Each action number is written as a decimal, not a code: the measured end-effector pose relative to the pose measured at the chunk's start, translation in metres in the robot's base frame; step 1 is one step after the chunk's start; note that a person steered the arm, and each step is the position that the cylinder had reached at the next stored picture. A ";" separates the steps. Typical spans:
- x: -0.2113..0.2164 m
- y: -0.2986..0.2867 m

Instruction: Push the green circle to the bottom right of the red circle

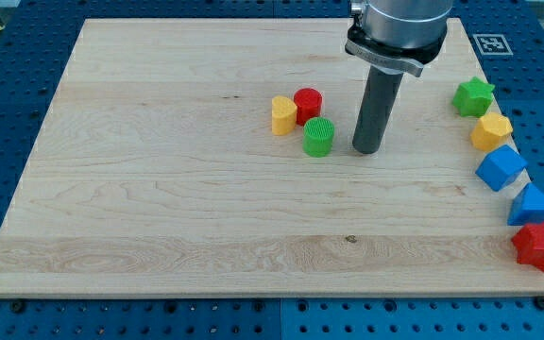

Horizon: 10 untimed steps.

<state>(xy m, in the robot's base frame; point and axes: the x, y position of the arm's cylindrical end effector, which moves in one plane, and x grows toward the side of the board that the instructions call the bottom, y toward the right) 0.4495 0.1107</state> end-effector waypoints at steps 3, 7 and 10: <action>0.049 -0.022; -0.021 -0.102; -0.037 -0.066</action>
<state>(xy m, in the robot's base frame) 0.4122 0.0448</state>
